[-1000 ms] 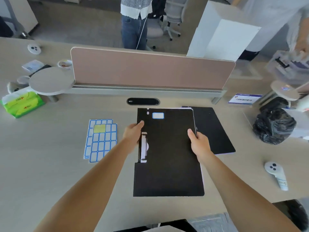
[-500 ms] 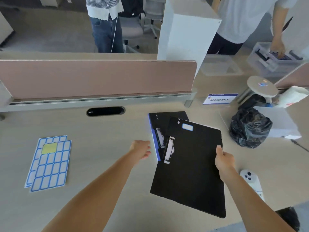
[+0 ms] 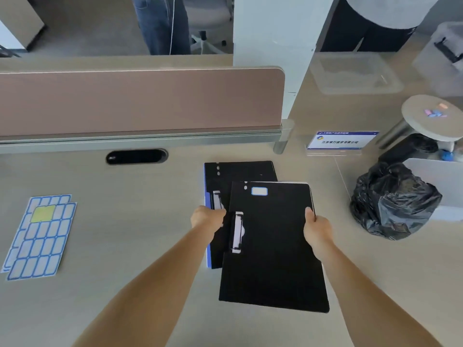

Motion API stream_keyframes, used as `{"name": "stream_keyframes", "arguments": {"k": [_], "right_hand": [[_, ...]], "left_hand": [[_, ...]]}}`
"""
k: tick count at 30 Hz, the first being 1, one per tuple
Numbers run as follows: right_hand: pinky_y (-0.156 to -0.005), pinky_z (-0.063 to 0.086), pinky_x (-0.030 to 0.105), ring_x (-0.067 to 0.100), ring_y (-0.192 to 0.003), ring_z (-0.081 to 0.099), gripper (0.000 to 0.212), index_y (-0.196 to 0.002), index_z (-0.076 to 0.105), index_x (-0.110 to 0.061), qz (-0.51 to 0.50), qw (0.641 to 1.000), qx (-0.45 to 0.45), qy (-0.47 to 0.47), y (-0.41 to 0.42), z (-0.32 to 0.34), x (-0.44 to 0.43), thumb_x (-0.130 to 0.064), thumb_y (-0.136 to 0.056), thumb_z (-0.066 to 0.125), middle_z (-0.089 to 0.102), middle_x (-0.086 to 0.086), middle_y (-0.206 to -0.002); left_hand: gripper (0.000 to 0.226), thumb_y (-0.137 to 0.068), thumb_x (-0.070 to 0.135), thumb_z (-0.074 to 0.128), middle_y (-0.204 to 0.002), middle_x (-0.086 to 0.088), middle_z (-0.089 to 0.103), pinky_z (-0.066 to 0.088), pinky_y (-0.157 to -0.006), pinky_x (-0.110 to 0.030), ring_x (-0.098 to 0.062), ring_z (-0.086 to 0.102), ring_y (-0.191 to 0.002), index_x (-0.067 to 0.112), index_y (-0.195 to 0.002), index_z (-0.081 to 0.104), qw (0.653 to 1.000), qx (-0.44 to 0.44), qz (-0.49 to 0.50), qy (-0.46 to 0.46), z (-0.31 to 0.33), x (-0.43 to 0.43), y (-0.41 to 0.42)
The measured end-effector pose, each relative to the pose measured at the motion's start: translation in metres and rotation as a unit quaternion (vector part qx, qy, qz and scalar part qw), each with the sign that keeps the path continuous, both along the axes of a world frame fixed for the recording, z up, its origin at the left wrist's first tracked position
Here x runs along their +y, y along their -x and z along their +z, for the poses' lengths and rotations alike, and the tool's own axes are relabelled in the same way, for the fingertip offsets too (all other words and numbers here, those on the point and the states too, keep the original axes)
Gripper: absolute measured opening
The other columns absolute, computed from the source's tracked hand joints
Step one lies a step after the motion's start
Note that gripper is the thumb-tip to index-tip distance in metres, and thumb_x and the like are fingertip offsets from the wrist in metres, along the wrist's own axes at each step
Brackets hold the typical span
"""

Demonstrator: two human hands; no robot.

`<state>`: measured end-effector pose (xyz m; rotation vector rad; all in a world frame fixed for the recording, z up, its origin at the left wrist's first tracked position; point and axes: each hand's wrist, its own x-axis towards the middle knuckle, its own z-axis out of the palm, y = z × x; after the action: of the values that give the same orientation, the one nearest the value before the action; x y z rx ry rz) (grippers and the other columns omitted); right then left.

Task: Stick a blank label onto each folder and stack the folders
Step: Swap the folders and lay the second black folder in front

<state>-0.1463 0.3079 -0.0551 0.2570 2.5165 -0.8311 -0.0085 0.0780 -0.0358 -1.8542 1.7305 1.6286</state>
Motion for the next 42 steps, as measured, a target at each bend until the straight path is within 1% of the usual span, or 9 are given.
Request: {"name": "stream_keyframes", "arguments": {"k": [3,7,12,19,25,29,33,37,42], "right_hand": [[-0.070,0.042,0.038,0.031,-0.079,0.053,0.057,-0.088,0.054,-0.003,0.057,0.998,0.001,-0.020,0.014,-0.015,-0.013,-0.050,-0.102,0.025,0.057,0.012,-0.085],[-0.072,0.041,0.037,0.033,-0.084,0.054,0.059,-0.092,0.056,-0.003,0.095,0.995,0.000,-0.041,0.021,-0.025,-0.026,-0.052,-0.102,0.024,0.059,0.012,-0.091],[-0.073,0.041,0.037,0.033,-0.085,0.053,0.061,-0.092,0.057,-0.003,0.101,0.994,-0.009,-0.030,0.025,-0.026,-0.034,-0.053,-0.101,0.023,0.058,0.011,-0.088],[-0.068,0.039,0.036,0.029,-0.074,0.049,0.056,-0.068,0.043,-0.011,0.114,0.993,-0.011,0.011,0.025,-0.017,-0.058,-0.052,-0.101,0.026,0.048,0.004,-0.072],[-0.076,0.038,0.036,0.037,-0.097,0.056,0.061,-0.104,0.058,0.003,0.141,0.989,0.008,-0.029,0.025,-0.016,-0.104,-0.048,-0.103,0.025,0.058,0.016,-0.097],[-0.080,0.041,0.039,0.040,-0.112,0.056,0.051,-0.124,0.048,0.006,0.139,0.988,0.024,-0.060,0.028,-0.013,-0.121,-0.040,-0.103,0.039,0.058,0.021,-0.122],[-0.099,0.040,0.048,0.041,-0.125,0.045,0.051,-0.134,0.038,0.000,0.130,0.983,0.004,-0.133,0.021,-0.009,-0.132,-0.034,-0.098,0.051,0.044,0.020,-0.138],[-0.105,0.034,0.050,0.039,-0.129,0.037,0.057,-0.136,0.041,-0.007,0.218,0.954,0.043,-0.199,-0.014,0.000,-0.153,-0.041,-0.093,0.054,0.040,0.018,-0.140],[-0.099,0.041,0.048,0.034,-0.121,0.047,0.046,-0.131,0.053,-0.016,0.384,0.914,0.088,-0.099,-0.100,0.019,-0.206,-0.045,-0.096,0.048,0.052,0.011,-0.129]], "left_hand": [[0.017,-0.088,0.024,0.061,-0.072,0.000,0.061,0.044,-0.054,-0.024,-0.016,0.068,-0.070,0.011,-0.082,0.051,1.000,-0.011,0.016,-0.009,-0.010,0.000,0.010],[0.023,-0.088,0.021,0.059,-0.070,-0.001,0.042,0.033,-0.054,-0.026,-0.015,0.041,-0.059,0.013,-0.073,0.043,0.999,-0.019,0.026,-0.039,-0.011,-0.002,0.018],[0.025,-0.088,0.033,0.062,-0.087,-0.001,0.058,0.047,-0.064,-0.028,-0.016,0.057,-0.072,0.010,-0.098,0.058,0.997,0.021,0.014,-0.068,-0.008,-0.011,0.019],[0.048,-0.100,0.051,0.039,-0.067,-0.001,0.051,0.038,-0.052,-0.026,-0.015,0.051,-0.060,0.013,-0.073,0.051,0.995,0.020,-0.039,0.095,-0.003,-0.042,-0.023],[0.046,-0.102,0.050,0.030,-0.083,-0.010,0.063,0.048,-0.063,-0.037,-0.029,0.063,-0.074,0.011,-0.094,0.053,0.970,-0.052,-0.053,0.232,0.001,-0.101,-0.101],[0.042,-0.104,0.044,0.031,-0.084,-0.011,0.056,0.039,-0.068,-0.038,-0.029,0.053,-0.078,0.007,-0.098,0.050,0.955,-0.093,-0.041,0.280,0.008,-0.133,-0.149],[0.046,-0.103,0.047,0.031,-0.082,-0.011,0.057,0.040,-0.065,-0.039,-0.031,0.056,-0.078,0.007,-0.097,0.052,0.947,-0.105,-0.025,0.302,0.005,-0.153,-0.188],[0.049,-0.103,0.047,0.032,-0.084,-0.013,0.059,0.042,-0.063,-0.039,-0.029,0.056,-0.076,0.004,-0.101,0.056,0.951,-0.121,0.000,0.285,-0.004,-0.167,-0.221],[0.048,-0.102,0.046,0.033,-0.082,-0.010,0.057,0.040,-0.062,-0.037,-0.024,0.054,-0.072,0.005,-0.100,0.058,0.964,-0.097,0.005,0.248,-0.014,-0.174,-0.243]]}}
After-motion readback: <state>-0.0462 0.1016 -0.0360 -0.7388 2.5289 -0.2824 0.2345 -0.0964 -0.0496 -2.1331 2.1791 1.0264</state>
